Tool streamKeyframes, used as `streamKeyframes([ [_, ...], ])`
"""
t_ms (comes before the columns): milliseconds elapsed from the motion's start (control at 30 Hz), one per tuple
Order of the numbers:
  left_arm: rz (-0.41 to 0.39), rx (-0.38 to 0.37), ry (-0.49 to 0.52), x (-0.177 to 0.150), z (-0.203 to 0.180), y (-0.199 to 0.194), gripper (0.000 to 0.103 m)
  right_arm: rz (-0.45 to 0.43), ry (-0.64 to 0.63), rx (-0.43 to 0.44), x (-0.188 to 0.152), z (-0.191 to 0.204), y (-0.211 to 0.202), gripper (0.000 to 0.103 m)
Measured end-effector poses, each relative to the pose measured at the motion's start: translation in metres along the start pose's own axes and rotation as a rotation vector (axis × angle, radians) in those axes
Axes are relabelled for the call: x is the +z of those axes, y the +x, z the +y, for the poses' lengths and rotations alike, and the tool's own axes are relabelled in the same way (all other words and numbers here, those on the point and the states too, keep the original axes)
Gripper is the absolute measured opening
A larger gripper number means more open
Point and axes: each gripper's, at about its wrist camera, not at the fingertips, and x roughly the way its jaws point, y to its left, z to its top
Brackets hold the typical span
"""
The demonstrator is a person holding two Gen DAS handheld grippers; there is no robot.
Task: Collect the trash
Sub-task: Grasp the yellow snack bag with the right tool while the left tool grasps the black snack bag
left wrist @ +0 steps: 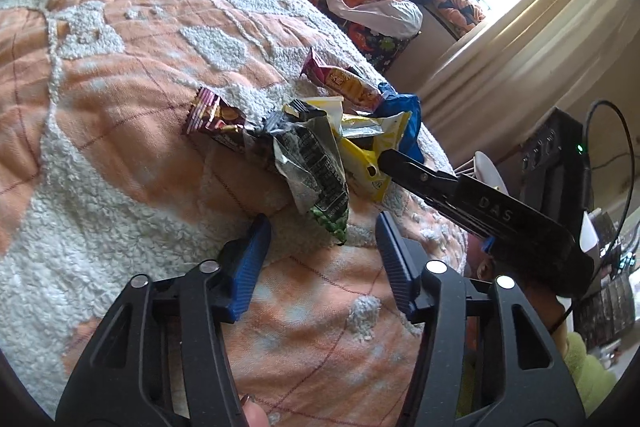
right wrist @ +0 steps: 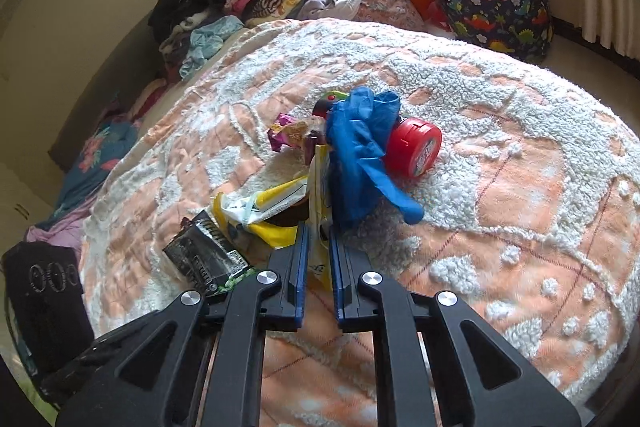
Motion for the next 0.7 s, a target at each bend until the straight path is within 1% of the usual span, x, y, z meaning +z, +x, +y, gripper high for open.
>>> streamKeyframes([
  [67,0.001,-0.007,-0.007,0.0,-0.001,0.002,0.042,-0.019,0.002,0.002,-0.004,0.002,-0.008,0.009],
  [100,0.006,-0.014,-0.015,0.0,-0.001,0.004,0.037,-0.028,0.001,0.003,-0.006,0.003,-0.011,0.009],
  [167,0.02,-0.023,-0.029,-0.001,0.0,0.008,0.032,-0.047,-0.013,-0.008,-0.011,0.007,-0.019,0.008],
  [233,0.018,-0.028,-0.038,-0.002,0.002,0.009,0.023,-0.061,-0.04,-0.025,-0.016,0.012,-0.026,0.008],
  [267,0.018,-0.035,-0.045,-0.002,0.003,0.01,0.014,-0.073,-0.055,-0.04,-0.018,0.015,-0.031,0.008],
  [300,0.02,-0.043,-0.053,-0.002,0.004,0.01,0.011,-0.084,-0.068,-0.054,-0.02,0.017,-0.035,0.008],
  [367,0.019,-0.051,-0.056,-0.004,0.004,0.009,0.01,-0.1,-0.082,-0.087,-0.024,0.019,-0.044,0.008],
  [400,0.018,-0.052,-0.048,-0.005,0.003,0.007,0.008,-0.106,-0.094,-0.112,-0.027,0.02,-0.049,0.008],
  [467,0.02,-0.055,-0.026,-0.008,0.0,0.004,0.007,-0.115,-0.127,-0.153,-0.031,0.021,-0.055,0.008],
  [533,0.018,-0.058,-0.003,-0.009,-0.007,0.001,0.007,-0.123,-0.148,-0.177,-0.036,0.022,-0.063,0.007],
  [700,-0.001,-0.061,0.057,-0.013,-0.019,-0.011,0.007,-0.136,-0.153,-0.211,-0.044,0.017,-0.078,0.007],
])
